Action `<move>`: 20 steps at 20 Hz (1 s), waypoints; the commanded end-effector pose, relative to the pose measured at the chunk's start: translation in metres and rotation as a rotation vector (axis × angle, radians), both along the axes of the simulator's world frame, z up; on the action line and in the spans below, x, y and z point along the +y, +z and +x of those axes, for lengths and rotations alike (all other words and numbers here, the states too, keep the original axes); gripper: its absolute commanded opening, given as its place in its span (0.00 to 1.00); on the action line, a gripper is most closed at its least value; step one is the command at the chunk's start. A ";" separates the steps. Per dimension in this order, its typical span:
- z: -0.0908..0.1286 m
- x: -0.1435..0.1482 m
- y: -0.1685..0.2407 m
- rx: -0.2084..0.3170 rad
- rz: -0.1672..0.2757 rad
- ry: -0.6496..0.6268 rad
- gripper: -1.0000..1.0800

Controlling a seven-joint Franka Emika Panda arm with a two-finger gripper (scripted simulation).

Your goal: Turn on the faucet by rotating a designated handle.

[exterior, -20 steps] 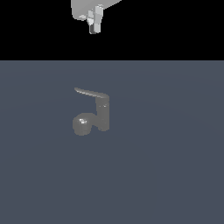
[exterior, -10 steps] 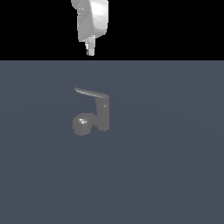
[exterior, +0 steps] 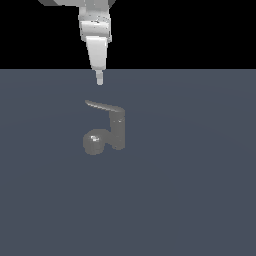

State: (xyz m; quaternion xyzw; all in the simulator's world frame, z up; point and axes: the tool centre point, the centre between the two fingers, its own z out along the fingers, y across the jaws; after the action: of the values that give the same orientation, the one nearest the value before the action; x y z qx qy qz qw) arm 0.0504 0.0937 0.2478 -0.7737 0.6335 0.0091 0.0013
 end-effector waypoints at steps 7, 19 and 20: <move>0.022 0.017 -0.048 -0.006 -0.009 -0.169 0.00; 0.031 0.025 -0.075 -0.011 -0.015 -0.256 0.00; 0.031 0.025 -0.075 -0.011 -0.015 -0.256 0.00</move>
State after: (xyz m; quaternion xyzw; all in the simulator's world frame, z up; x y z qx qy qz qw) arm 0.0807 0.1188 0.1735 -0.6877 0.7260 0.0004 -0.0004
